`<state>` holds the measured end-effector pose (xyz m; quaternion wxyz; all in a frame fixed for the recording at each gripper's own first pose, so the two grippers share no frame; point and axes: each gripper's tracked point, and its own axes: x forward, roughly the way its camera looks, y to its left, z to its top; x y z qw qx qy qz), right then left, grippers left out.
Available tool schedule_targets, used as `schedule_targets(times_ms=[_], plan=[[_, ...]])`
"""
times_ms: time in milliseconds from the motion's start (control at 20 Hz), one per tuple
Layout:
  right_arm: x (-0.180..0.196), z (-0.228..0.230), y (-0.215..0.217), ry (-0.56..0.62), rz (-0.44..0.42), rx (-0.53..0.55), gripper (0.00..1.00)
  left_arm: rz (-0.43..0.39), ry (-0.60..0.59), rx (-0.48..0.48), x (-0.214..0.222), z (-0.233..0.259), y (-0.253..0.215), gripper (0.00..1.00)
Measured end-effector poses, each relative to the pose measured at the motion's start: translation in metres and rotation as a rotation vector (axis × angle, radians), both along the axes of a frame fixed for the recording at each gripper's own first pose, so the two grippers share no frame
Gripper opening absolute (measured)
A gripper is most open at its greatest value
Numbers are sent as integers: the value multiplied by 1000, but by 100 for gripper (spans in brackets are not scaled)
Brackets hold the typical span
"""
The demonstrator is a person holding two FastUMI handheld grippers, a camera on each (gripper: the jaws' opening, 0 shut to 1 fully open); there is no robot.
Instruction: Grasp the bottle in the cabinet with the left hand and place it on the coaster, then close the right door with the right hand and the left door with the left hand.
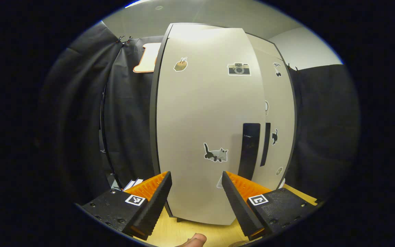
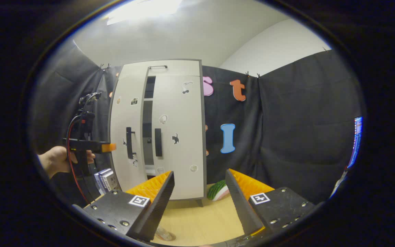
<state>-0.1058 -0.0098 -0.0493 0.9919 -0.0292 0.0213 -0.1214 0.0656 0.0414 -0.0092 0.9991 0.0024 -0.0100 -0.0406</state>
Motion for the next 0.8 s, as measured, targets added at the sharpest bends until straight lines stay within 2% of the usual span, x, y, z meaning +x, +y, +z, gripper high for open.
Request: schedule_targets(times_ms=[300,350,450,500,800], plan=[[-4,21,21,-28,59,-6,91,-35,11,-7,-58,-9,-15,93],[-7,24,24,-31,60,-2,87,-47,16,0,-65,-10,-20,93],[-12,31,34,-35,83,11,87,-47,24,17,-81,-11,-24,94],[-15,35,38,-40,92,15,91,-45,28,22,-89,-11,-25,92],[-33,44,34,-36,95,16,91,-42,31,0,-134,-17,-34,93]])
